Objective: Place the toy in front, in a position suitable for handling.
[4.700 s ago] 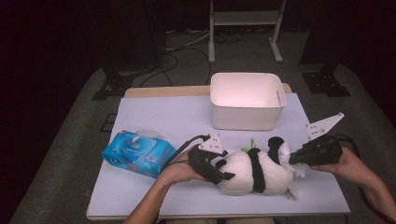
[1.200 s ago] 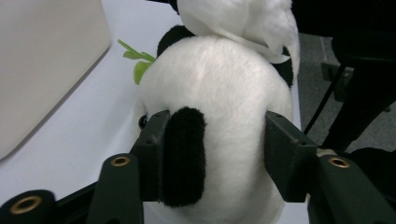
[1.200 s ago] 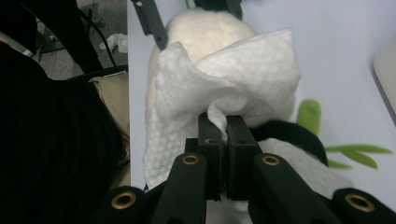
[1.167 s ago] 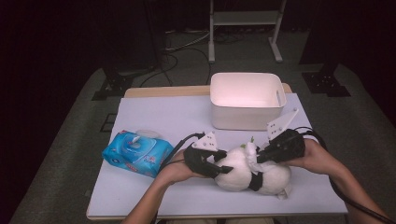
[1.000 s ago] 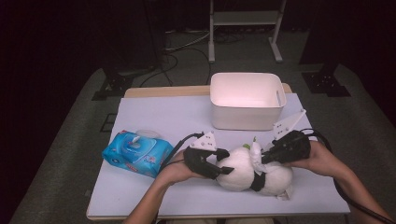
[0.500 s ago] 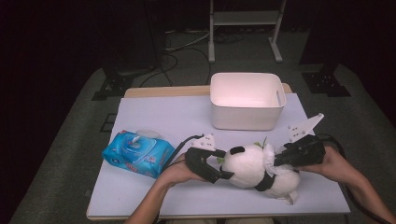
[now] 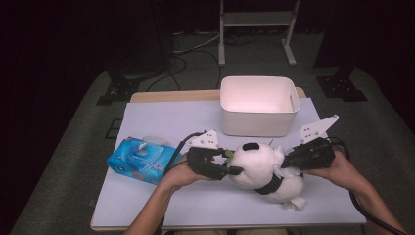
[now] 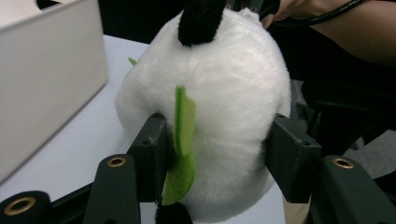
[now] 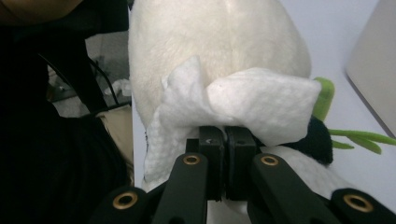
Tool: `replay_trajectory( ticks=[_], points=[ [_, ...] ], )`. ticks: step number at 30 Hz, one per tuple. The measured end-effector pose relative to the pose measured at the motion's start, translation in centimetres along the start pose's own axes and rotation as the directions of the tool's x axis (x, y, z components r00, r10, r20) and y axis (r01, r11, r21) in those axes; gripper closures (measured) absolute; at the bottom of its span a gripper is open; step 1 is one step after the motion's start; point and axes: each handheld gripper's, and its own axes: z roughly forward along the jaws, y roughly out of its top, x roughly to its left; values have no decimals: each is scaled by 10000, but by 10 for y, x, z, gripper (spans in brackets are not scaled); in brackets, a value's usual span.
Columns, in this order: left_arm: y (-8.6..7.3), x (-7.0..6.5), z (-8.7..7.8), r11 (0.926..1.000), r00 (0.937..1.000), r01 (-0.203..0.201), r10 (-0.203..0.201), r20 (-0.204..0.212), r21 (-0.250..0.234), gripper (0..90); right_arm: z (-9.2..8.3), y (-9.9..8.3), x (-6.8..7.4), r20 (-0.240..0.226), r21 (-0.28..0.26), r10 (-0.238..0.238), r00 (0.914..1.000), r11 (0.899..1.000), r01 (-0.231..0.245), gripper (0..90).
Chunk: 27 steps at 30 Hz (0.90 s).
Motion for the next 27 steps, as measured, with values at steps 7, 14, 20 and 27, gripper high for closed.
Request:
replay_trajectory(
  ticks=[7,14,20,27],
  points=[
    [13,-6,-24,9995,9989,-305,307,-348,61,449,16,9,-1,-326,-459,-53,9995,9989,38,867],
    [30,-9,-39,9965,9942,-678,715,-800,484,449,42,19,-3,-621,-211,-183,9979,9996,171,867],
    [32,-10,-27,9957,9941,-781,816,-722,491,423,24,17,-2,-268,-62,-218,9994,9997,217,866],
    [45,-16,-7,9904,9909,-1166,1210,-585,739,415,-9,50,10,231,-458,-1032,9944,9935,1042,866]
  ],
)
